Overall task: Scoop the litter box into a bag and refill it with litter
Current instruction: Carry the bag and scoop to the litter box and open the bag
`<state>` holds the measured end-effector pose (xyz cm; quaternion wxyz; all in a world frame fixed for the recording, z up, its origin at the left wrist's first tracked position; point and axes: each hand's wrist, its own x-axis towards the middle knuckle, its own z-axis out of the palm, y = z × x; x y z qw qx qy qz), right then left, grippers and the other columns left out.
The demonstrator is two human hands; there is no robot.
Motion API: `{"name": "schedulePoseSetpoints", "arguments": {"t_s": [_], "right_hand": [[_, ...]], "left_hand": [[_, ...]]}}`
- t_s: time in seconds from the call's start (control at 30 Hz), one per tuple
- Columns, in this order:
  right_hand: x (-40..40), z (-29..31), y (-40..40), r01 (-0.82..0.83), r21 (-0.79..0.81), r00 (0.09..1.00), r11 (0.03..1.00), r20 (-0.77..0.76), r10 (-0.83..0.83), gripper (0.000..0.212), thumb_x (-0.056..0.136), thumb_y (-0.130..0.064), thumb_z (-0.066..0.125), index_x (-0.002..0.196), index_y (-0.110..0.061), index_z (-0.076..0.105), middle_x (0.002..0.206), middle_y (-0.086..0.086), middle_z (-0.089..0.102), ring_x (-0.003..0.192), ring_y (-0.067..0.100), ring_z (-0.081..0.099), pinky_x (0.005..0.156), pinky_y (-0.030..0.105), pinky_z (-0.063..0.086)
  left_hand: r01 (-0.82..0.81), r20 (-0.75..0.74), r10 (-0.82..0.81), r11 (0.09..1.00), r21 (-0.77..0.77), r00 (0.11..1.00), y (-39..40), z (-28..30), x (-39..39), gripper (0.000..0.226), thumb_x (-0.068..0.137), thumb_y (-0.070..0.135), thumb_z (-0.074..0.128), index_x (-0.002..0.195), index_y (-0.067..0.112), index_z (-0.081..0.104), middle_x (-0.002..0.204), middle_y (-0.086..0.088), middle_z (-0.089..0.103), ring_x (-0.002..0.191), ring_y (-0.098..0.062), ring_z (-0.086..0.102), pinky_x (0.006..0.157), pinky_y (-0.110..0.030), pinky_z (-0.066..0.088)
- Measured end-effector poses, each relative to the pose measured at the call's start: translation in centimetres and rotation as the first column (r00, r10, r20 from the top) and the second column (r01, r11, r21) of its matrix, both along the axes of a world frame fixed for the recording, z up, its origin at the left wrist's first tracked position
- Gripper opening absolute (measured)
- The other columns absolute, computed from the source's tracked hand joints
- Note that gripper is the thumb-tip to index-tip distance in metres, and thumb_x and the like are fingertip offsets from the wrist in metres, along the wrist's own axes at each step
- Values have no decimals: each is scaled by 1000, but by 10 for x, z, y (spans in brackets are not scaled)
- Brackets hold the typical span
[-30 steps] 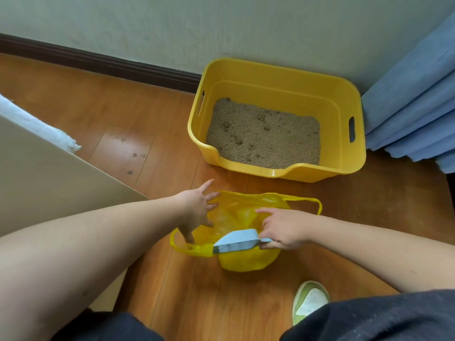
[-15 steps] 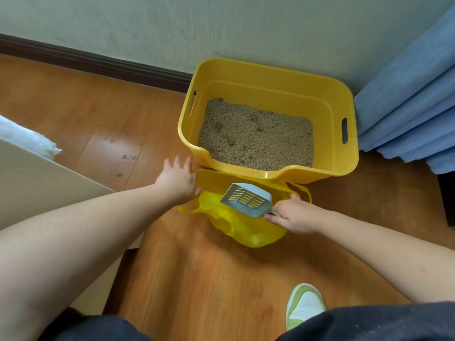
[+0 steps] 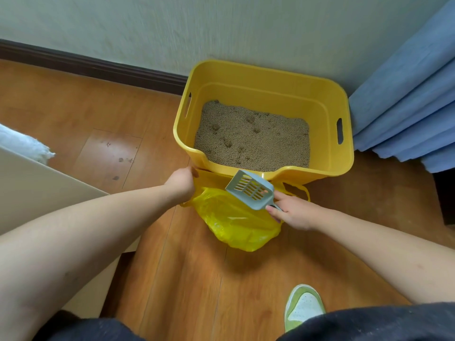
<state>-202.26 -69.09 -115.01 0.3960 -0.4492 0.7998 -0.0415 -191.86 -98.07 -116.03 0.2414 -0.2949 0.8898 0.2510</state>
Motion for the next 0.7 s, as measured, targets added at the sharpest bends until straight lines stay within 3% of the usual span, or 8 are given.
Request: {"name": "schedulePoseSetpoints", "arguments": {"t_s": [0.1, 0.17, 0.23, 0.3, 0.4, 0.47, 0.57, 0.7], "right_hand": [[-5, 6, -1, 28, -33, 1000, 999, 0, -28, 41, 102, -40, 30, 63, -37, 42, 145, -5, 36, 103, 9, 48, 79, 24, 32], [-8, 7, -2, 9, 1, 1000, 1000, -27, -9, 39, 102, -41, 29, 67, -38, 45, 147, -2, 36, 111, 15, 51, 82, 25, 33], [-12, 5, -3, 11, 46, 999, 999, -50, -8, 39, 101, -45, 28, 84, -30, 59, 149, 1, 34, 122, 23, 48, 89, 28, 35], [-13, 5, -4, 33, 47, 997, 998, -72, -30, 52, 98, -54, 24, 108, -21, 62, 154, -2, 27, 126, 27, 46, 97, 33, 36], [-11, 3, 2, 91, -19, 991, 996, -101, -93, 54, 96, -56, 28, 143, -30, 36, 153, -12, 28, 129, 35, 40, 105, 43, 33], [-6, 7, 6, 99, -43, 986, 994, -128, -104, 55, 95, -59, 27, 145, -37, 27, 150, -15, 35, 132, 39, 32, 106, 48, 31], [2, 11, 10, -132, 29, 959, 991, -249, 135, 86, 82, -71, -8, 138, -34, 45, 154, -8, 31, 145, 28, 18, 112, 52, 16], [12, 8, 18, -182, 19, 931, 983, -317, 179, 88, 85, -66, -13, 120, -32, 60, 128, -16, 56, 147, 15, 11, 110, 58, 2]], "left_hand": [[-41, -34, 42, 998, 43, 999, 0, 1, -3, 59, 86, 2, 49, 142, 19, 45, 136, -12, 51, 121, -29, 52, 90, -33, 46], [-57, -53, 60, 996, 64, 997, 0, 2, -6, 62, 87, 4, 50, 147, 18, 40, 140, -13, 50, 123, -30, 52, 95, -34, 46], [-60, -55, 64, 995, 76, 996, 0, 3, -7, 65, 88, 5, 50, 150, 17, 35, 140, -14, 50, 123, -30, 53, 96, -35, 46], [-58, -62, 64, 995, 85, 996, 0, 4, -5, 68, 87, 5, 49, 151, 17, 32, 137, -15, 52, 120, -31, 54, 94, -35, 47], [-10, -91, 14, 999, 44, 996, 0, 5, -3, 66, 88, 6, 48, 151, 14, 31, 127, -17, 53, 116, -32, 53, 90, -35, 45], [16, -126, -14, 1000, 10, 992, -1, 6, -2, 62, 88, 7, 48, 149, 11, 35, 121, -17, 53, 112, -32, 52, 88, -34, 43], [10, -189, -12, 1000, -13, 982, -1, 7, 0, 58, 88, 10, 51, 145, 10, 41, 116, -17, 53, 109, -32, 53, 87, -35, 43], [-5, -286, 3, 1000, -9, 958, 1, 13, 0, 46, 88, 20, 59, 133, 12, 55, 114, -12, 56, 104, -28, 56, 82, -28, 40]]}}
